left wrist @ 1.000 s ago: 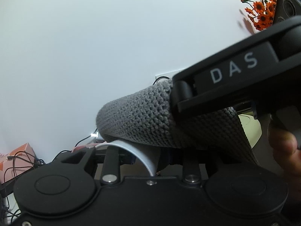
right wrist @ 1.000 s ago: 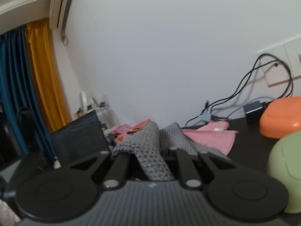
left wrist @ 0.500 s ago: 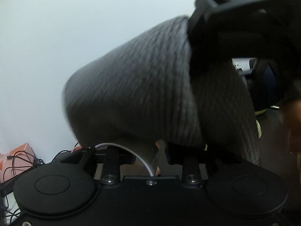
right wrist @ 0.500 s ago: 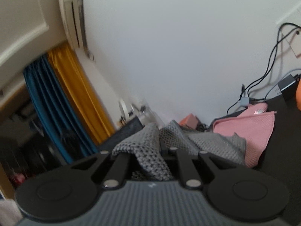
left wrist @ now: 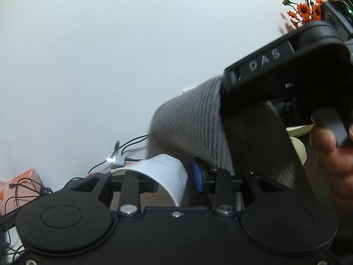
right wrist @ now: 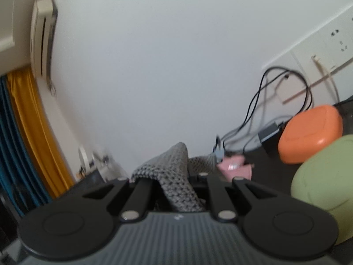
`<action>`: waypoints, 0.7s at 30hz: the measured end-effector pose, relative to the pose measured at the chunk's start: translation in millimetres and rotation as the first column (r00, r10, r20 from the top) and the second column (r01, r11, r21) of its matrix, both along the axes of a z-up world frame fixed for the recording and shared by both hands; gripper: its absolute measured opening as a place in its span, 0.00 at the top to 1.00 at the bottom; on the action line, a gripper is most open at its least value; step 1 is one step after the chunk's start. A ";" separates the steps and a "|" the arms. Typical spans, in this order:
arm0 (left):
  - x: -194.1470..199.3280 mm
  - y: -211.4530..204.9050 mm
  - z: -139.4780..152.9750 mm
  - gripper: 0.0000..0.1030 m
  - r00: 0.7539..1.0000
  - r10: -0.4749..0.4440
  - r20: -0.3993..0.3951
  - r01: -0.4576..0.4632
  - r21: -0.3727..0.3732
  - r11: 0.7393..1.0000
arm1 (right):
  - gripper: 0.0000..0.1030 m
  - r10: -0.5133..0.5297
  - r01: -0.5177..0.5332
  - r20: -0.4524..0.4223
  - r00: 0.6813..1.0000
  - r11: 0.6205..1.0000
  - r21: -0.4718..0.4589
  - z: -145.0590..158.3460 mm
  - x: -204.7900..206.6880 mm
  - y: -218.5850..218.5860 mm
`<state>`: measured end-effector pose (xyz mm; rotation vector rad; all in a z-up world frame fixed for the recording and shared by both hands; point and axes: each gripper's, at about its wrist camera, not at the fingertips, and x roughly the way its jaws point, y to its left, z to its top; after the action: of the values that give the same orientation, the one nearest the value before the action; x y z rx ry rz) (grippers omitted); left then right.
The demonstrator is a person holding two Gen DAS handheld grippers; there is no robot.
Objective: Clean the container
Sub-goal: 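Push the grey towel into the cup with the right tool while the left tool holds it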
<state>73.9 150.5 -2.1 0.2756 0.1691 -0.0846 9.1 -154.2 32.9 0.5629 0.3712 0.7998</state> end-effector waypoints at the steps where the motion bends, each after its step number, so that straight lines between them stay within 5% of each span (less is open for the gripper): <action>1: 0.5 2.3 -0.4 0.70 1.000 0.001 0.001 -0.001 0.000 1.000 | 0.90 0.022 -0.022 0.000 1.000 1.000 -0.012 -0.8 -0.6 4.0; 8: 4.3 17.6 -1.9 0.71 1.000 0.009 -0.012 -0.009 -0.008 1.000 | 0.90 0.100 -0.096 0.053 0.994 0.992 -0.078 -0.4 -10.6 18.1; 16: 8.1 36.5 -3.2 0.71 0.999 0.015 -0.029 -0.015 -0.024 1.000 | 0.90 0.212 -0.211 0.038 0.977 0.977 -0.041 -3.3 -12.3 23.3; 21: 7.2 47.2 -3.4 0.71 0.999 0.015 -0.030 -0.016 -0.034 0.999 | 0.90 0.339 -0.335 -0.007 0.941 0.933 0.135 -7.1 -8.0 14.1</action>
<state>81.2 197.7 -5.4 0.2387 0.1995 -0.0763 1.1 -140.1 25.8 0.6446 0.4518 1.1546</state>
